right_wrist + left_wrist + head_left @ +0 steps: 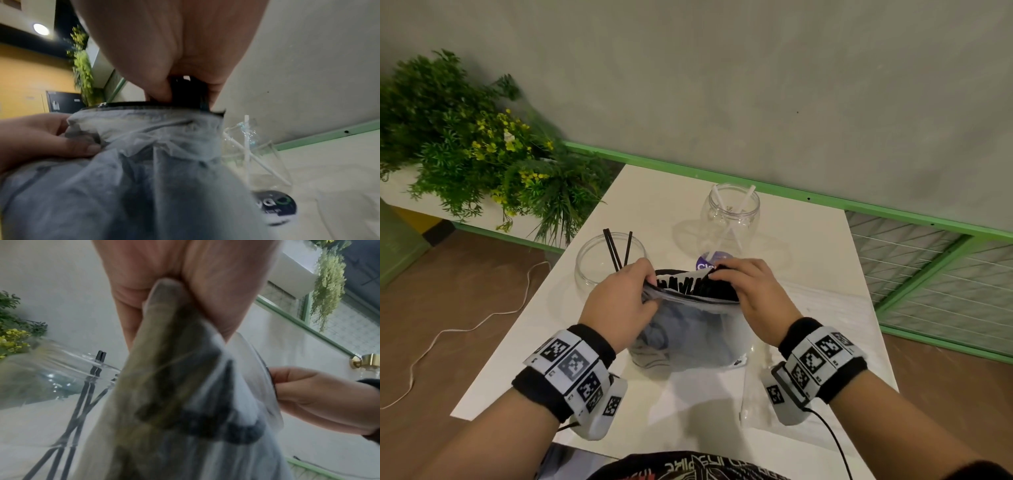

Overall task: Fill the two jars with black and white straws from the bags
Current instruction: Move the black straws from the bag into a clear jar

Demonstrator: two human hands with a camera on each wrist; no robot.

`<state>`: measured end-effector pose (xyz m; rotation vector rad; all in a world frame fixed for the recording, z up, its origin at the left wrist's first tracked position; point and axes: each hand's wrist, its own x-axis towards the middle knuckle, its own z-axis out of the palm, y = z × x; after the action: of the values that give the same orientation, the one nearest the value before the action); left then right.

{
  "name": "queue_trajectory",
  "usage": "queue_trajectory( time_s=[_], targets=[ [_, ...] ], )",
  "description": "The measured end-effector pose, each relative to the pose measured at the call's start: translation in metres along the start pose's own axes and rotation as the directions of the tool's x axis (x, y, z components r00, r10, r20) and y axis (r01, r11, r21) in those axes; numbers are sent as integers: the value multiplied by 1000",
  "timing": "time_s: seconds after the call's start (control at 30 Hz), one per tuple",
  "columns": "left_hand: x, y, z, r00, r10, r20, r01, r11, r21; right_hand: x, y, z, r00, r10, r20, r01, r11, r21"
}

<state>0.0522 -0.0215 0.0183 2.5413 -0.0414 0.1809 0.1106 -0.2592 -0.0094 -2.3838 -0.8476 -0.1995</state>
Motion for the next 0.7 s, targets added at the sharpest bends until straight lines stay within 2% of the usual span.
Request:
queue_trajectory(
  time_s=[0.07,0.2,0.27,0.33,0.43,0.57,0.63,0.7],
  targets=[
    [1,-3,2,1000,-16,27,16,1000,-23,-4,3,4,995,29,96,-27,999,-21],
    [0,-7,0,998,-9,67,19,988,-152,-8,-3,5,997,63,43,-67,995,76],
    [0,-10,-2,988,-1,151,27,985,-170,-10,-6,8,996,81,40,-82,997,11],
    [2,-11,-5,975,2,222,24,993,-113,-12,-12,13,995,94,19,-92,992,-85],
    [6,-10,-4,986,20,163,-2,994,-108,-11,-23,19,999,-16,-49,9,990,-144],
    [6,-6,-2,992,103,67,-91,981,-169,-9,-36,35,984,-168,-57,153,965,-213],
    [4,-7,-3,991,108,80,-88,971,-224,-9,-37,39,981,-166,-101,140,964,-226],
    [4,-8,-8,982,65,179,-8,953,-302,-7,-35,39,978,-154,-144,119,967,-224]
  ],
)
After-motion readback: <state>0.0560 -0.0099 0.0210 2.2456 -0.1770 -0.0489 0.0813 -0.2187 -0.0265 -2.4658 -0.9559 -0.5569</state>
